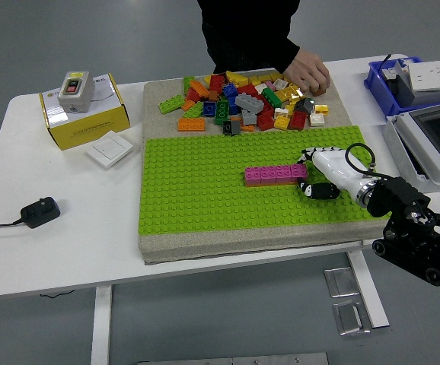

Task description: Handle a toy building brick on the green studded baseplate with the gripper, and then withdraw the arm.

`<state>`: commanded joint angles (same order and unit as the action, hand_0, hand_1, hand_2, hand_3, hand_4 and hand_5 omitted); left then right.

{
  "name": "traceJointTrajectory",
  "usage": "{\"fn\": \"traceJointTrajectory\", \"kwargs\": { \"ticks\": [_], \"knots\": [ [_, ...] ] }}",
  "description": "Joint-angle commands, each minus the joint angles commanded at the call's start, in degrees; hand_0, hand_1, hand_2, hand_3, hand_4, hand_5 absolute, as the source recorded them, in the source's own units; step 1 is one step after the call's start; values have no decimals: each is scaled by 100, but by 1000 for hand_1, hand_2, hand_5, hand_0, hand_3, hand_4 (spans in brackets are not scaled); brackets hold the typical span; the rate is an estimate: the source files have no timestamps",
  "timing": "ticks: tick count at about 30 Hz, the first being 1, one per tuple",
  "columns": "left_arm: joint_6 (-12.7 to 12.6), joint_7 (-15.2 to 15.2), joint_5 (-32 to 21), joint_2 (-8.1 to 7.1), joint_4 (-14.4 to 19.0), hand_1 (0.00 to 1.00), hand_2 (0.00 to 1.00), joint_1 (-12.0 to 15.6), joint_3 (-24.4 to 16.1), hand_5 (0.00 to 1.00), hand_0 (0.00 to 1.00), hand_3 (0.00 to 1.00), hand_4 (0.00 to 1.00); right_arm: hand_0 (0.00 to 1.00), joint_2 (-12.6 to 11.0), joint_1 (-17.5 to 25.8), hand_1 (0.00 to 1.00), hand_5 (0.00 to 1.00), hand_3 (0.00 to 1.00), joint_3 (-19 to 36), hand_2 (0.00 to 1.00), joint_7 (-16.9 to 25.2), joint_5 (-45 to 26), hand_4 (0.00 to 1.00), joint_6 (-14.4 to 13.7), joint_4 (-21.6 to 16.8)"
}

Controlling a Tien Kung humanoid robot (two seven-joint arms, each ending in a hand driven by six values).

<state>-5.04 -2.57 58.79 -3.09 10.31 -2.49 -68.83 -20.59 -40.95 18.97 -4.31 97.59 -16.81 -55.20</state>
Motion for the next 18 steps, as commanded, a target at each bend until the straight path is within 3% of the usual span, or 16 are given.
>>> {"fn": "traceJointTrajectory", "kwargs": {
  "ticks": [13,14,18],
  "knots": [
    [-2,-3,-14,2,0,666,662,-6,2,661,667,660,352,894,17,-21,899,399,729,1,928,-31,-2,479,6,12],
    [-2,-3,-14,1,0,666,661,-6,1,662,667,660,352,897,17,-24,903,398,812,4,953,-31,0,481,5,8],
    [-1,-1,-8,2,0,666,661,-5,-5,662,667,660,352,897,16,-28,903,398,812,11,953,-32,4,481,-7,-8]
  ]
}}
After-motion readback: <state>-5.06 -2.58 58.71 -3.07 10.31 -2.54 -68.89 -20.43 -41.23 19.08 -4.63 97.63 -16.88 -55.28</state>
